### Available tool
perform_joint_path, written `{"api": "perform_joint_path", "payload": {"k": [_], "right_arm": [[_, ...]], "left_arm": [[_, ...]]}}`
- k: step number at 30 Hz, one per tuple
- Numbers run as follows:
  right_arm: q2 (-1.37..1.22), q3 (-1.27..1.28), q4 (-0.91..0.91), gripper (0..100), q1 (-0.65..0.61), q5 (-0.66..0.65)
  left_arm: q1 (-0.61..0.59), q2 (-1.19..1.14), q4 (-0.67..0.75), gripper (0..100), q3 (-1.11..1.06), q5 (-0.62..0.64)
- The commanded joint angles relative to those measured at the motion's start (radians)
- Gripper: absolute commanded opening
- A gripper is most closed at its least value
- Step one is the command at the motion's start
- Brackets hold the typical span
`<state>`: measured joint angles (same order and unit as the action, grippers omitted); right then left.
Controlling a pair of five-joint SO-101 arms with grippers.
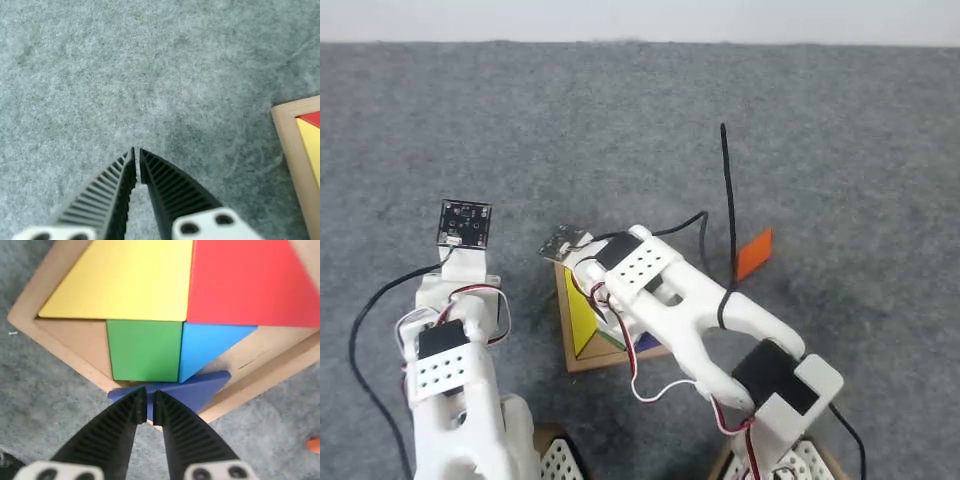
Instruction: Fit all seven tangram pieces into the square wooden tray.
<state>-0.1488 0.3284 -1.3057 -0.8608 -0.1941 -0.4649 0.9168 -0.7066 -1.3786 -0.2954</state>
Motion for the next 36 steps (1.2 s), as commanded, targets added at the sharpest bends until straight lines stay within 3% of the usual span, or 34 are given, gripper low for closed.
{"api": "perform_joint_path", "payload": {"k": [1,5,9,14,19,24,30,33,36], "right_arm": [[0.127,-0.026,0.008,4.3,0.027,0.011],[0.311,-0.002,-0.048,4.3,0.124,0.009],[0.412,0.127,-0.056,3.4,0.097,0.002],[0.32,0.261,0.088,3.3,-0.012,0.011],[0.133,0.192,0.156,3.4,-0.027,0.011],[0.035,0.075,0.101,3.4,-0.03,0.011],[0.174,0.066,-0.004,3.4,-0.025,0.012],[0.323,0.066,-0.054,3.4,0.031,0.005],[0.447,0.068,-0.07,3.4,0.17,0.002]], "left_arm": [[-0.009,0.025,0.02,1,0.005,-0.012],[-0.009,0.025,0.02,1,0.005,-0.012],[-0.009,0.025,0.02,1,0.005,-0.012],[-0.009,0.025,0.02,1,0.005,-0.012],[-0.009,0.025,0.02,1,0.005,-0.012],[-0.009,0.025,0.02,1,0.005,-0.012],[-0.009,0.025,0.02,1,0.005,-0.012],[-0.009,0.025,0.02,1,0.005,-0.012],[-0.009,0.025,0.02,1,0.005,-0.012]]}}
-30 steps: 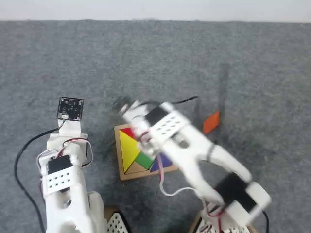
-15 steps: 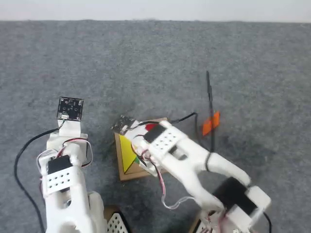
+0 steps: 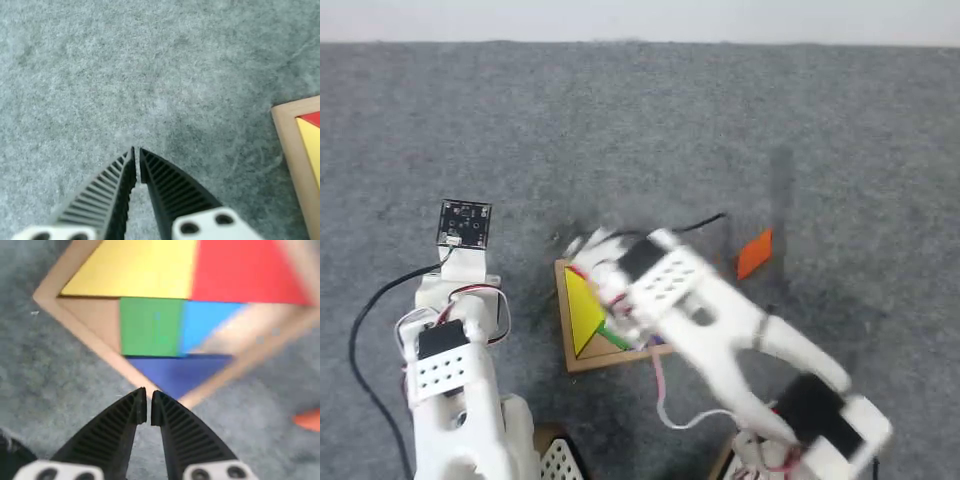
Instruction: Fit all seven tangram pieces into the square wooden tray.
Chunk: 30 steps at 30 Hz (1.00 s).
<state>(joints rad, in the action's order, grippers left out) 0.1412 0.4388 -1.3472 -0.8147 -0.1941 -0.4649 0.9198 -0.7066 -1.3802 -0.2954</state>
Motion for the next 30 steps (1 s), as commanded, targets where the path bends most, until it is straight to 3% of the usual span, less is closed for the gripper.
{"api": "perform_joint_path", "payload": {"k": [1,4,7,11,14,18,26,30], "right_arm": [[0.182,-0.043,-0.027,3.4,0.185,0.002],[0.193,-0.046,-0.005,3.7,0.369,0.008],[0.157,-0.046,0.01,11.4,0.495,0.032],[0.064,-0.046,0.099,29.1,0.596,0.138],[-0.019,-0.048,0.197,34.4,0.607,0.272],[-0.139,-0.107,0.259,32.7,0.613,0.397],[-0.374,-0.29,0.206,26.6,0.711,0.597],[-0.435,-0.344,0.165,19.7,0.725,0.623]], "left_arm": [[-0.009,0.021,0.02,1,0.007,-0.012],[-0.009,0.021,0.02,1,0.007,-0.012],[-0.009,0.021,0.02,1,0.007,-0.012],[-0.008,0.021,0.02,1,0.007,-0.012],[-0.008,0.021,0.02,1,0.007,-0.012],[-0.008,0.021,0.02,1,0.007,-0.012],[-0.009,0.021,0.02,1,0.007,-0.012],[-0.009,0.021,0.02,1,0.007,-0.012]]}}
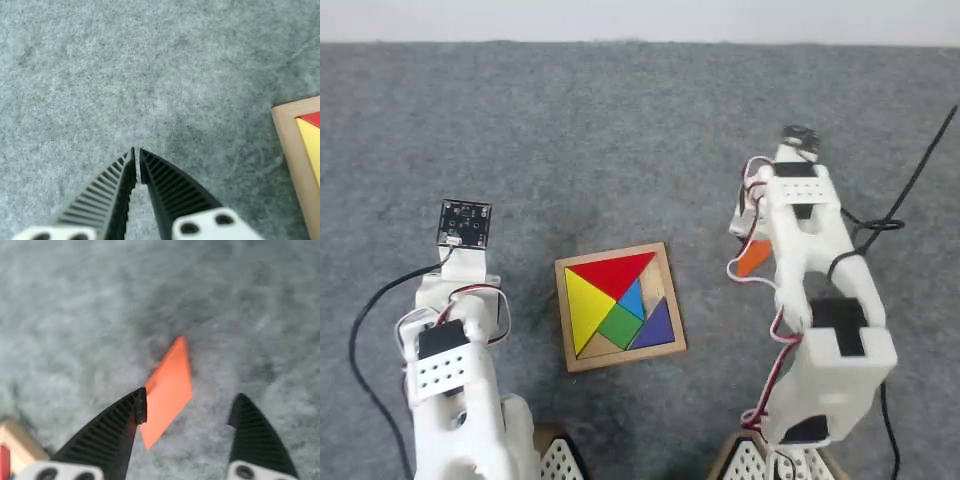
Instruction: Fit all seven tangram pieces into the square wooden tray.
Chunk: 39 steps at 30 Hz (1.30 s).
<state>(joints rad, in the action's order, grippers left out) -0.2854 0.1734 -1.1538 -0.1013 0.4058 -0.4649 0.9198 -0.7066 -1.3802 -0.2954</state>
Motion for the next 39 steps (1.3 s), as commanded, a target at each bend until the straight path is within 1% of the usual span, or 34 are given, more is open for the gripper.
{"api": "perform_joint_path", "payload": {"k": [1,15,20,22,26,30,39], "right_arm": [[-0.019,-0.081,-0.028,18.8,0.008,0.023],[-0.054,-0.087,-0.018,17.3,-0.051,0.023],[-0.054,-0.087,0.001,6.9,-0.053,0.023],[-0.054,-0.087,0.008,5.0,-0.053,0.023],[-0.051,-0.087,0.008,4.8,-0.051,0.017],[-0.045,-0.089,0.007,4.7,-0.05,-0.034],[-0.053,-0.121,0.001,5.0,-0.054,-0.051]], "left_arm": [[-0.009,0.021,0.02,1,0.007,-0.012],[-0.009,0.021,0.02,1,0.007,-0.012],[-0.009,0.021,0.02,1,0.007,-0.012],[-0.009,0.021,0.02,1,0.007,-0.012],[-0.009,0.021,0.02,1,0.007,-0.012],[-0.009,0.021,0.02,1,0.007,-0.012],[-0.009,0.021,0.02,1,0.007,-0.012]]}}
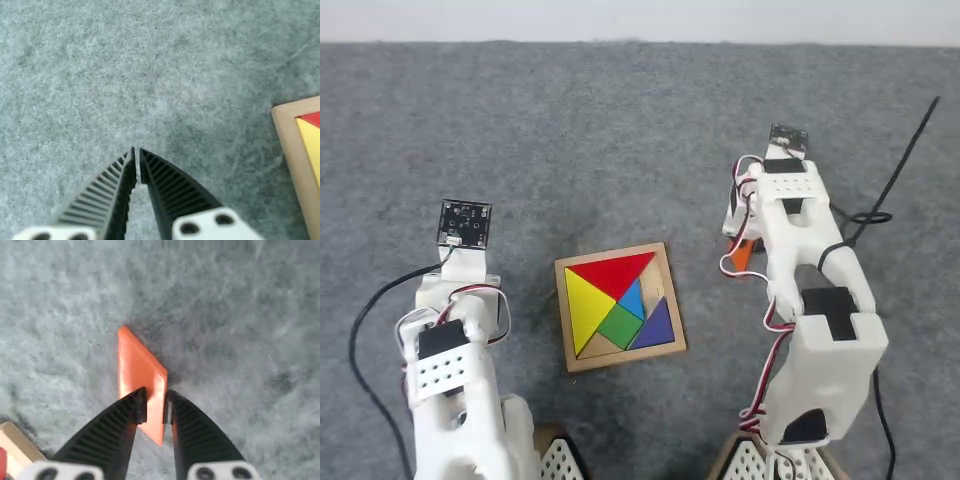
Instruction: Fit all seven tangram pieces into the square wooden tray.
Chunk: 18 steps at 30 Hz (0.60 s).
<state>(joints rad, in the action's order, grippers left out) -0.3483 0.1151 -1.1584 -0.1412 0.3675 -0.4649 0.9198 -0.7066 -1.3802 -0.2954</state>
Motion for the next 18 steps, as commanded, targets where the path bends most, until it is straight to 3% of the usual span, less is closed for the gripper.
{"api": "perform_joint_path", "payload": {"k": [1,10,15,18], "right_arm": [[0.01,-0.063,0.01,5.2,-0.019,-0.012],[-0.102,-0.176,-0.01,5.8,-0.101,-0.103],[-0.234,-0.382,-0.168,16.2,-0.104,-0.112],[-0.315,-0.512,-0.245,15.4,-0.117,-0.112]], "left_arm": [[-0.009,0.021,0.02,1,0.007,-0.012],[-0.006,0.021,0.021,1,-0.001,-0.012],[-0.009,0.021,0.021,1,-0.001,-0.012],[-0.008,0.021,0.021,1,-0.001,-0.012]]}}
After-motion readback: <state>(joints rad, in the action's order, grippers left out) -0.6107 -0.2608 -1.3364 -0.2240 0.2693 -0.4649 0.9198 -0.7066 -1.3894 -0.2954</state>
